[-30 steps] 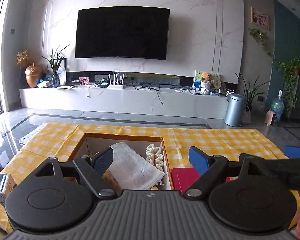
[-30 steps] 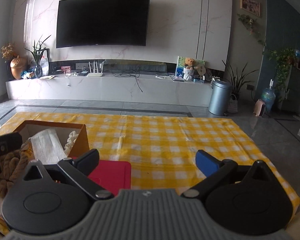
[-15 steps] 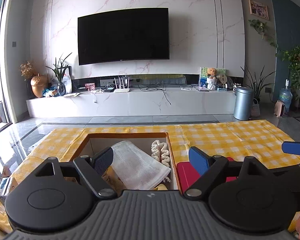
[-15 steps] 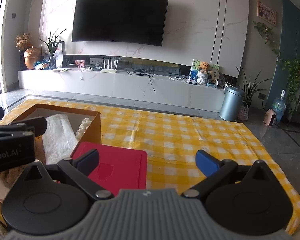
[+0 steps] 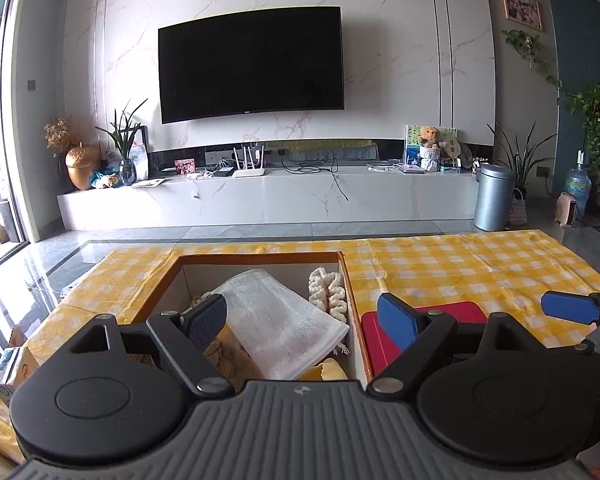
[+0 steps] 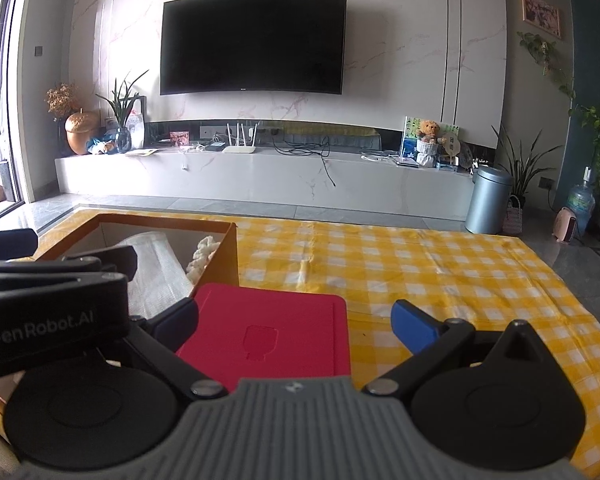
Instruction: Organize soft objects
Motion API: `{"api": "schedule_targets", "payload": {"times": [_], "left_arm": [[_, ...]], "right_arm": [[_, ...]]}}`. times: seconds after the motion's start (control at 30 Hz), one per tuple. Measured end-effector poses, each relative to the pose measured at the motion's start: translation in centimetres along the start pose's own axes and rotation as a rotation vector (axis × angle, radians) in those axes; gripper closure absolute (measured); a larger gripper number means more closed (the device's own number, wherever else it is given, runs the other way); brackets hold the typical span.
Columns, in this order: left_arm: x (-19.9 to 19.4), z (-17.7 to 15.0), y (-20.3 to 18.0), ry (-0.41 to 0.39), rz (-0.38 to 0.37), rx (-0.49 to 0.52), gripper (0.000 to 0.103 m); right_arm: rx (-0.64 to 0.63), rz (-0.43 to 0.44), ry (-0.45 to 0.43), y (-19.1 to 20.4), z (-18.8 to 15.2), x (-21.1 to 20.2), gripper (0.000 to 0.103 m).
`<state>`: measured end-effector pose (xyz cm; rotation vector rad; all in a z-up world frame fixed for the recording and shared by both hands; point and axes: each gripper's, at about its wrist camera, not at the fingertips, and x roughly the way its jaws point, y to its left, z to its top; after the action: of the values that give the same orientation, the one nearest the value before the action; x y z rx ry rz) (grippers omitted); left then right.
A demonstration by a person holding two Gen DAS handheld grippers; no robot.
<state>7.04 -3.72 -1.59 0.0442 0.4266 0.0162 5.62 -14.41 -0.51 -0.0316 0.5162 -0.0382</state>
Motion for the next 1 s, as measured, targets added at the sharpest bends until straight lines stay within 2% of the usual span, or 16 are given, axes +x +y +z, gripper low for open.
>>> {"api": "schedule_targets", "payload": {"times": [0.23,0.37,1.0], "left_arm": [[0.01,-0.05,0.24,0.01,-0.007,-0.011,0.003],[-0.11,-0.09,0.0,-0.003,0.037,-0.002,0.003],[0.09,-0.18,-0.02,0.03,0.041,-0.008,0.003]], "right_arm": [[-0.001,0.0,0.0,0.0,0.09,0.07,0.003],[-0.004,-0.006,0.001,0.14,0.11,0.07,0.003],[-0.032,-0.01,0.012,0.16,0.09,0.25,0.003]]}}
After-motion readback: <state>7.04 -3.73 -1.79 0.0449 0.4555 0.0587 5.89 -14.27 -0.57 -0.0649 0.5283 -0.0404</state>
